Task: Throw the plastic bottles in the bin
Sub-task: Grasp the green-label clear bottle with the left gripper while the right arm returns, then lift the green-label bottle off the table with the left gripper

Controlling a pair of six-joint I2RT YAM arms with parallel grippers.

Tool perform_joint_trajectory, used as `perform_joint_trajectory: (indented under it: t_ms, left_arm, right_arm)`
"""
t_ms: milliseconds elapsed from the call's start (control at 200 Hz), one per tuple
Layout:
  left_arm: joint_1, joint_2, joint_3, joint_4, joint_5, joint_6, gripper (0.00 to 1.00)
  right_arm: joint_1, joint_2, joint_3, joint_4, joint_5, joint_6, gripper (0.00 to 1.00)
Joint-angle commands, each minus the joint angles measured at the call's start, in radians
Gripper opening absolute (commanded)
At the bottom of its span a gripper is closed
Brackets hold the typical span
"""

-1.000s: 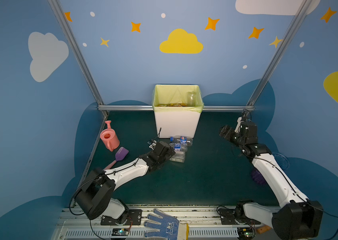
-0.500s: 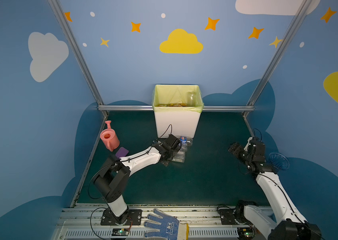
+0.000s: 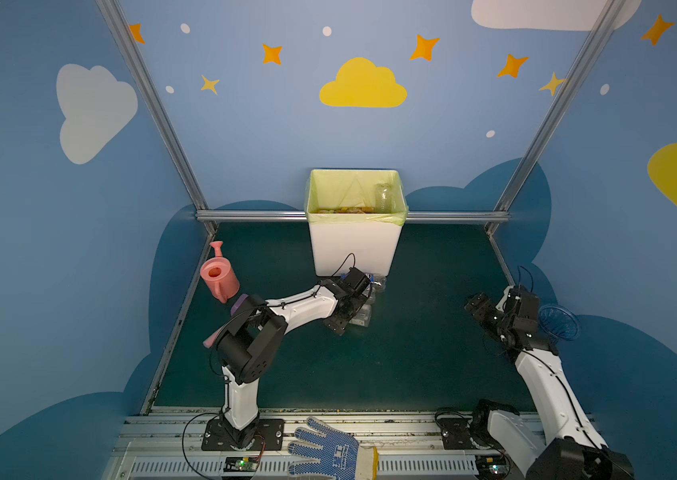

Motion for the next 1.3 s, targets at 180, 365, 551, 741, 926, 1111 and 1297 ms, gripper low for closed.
perform_joint_trajectory:
  t_ms: [180,365,551,741,926,1111,1297]
  left_arm:
    - [0.029,0.009,-0.072,-0.007,0.050,-0.051,0.83]
    - [0.042,-0.079,-0.195,0.010,0.031,-0.053,0.71]
    - [0.059,-0.185,-0.310,0.006,-0.027,-0.022,0.61]
    - [0.083,-0.297,-0.384,-0.002,-0.073,0.138,0.59]
    - [0.133,-0.362,-0.411,-0.025,-0.025,0.329,0.68]
    - [0.174,-0.373,-0.441,-0.022,0.061,0.448,0.69]
    - [0.175,-0.372,-0.452,-0.026,0.077,0.506,0.73]
  right_arm:
    - [-0.021,-0.010,-0.013,-0.021,-0.037,-0.003,0.92]
    - [-0.023,-0.007,-0.017,-0.023,-0.050,0.015,0.92]
    - [-0.023,0.015,-0.016,-0.015,-0.090,0.033,0.92]
    - [-0.022,0.027,-0.016,-0.010,-0.124,0.037,0.92]
    - [-0.022,0.032,-0.023,-0.009,-0.135,0.045,0.92]
    - [-0.020,0.037,-0.028,-0.009,-0.140,0.051,0.92]
    - [-0.020,0.035,-0.031,-0.013,-0.136,0.046,0.92]
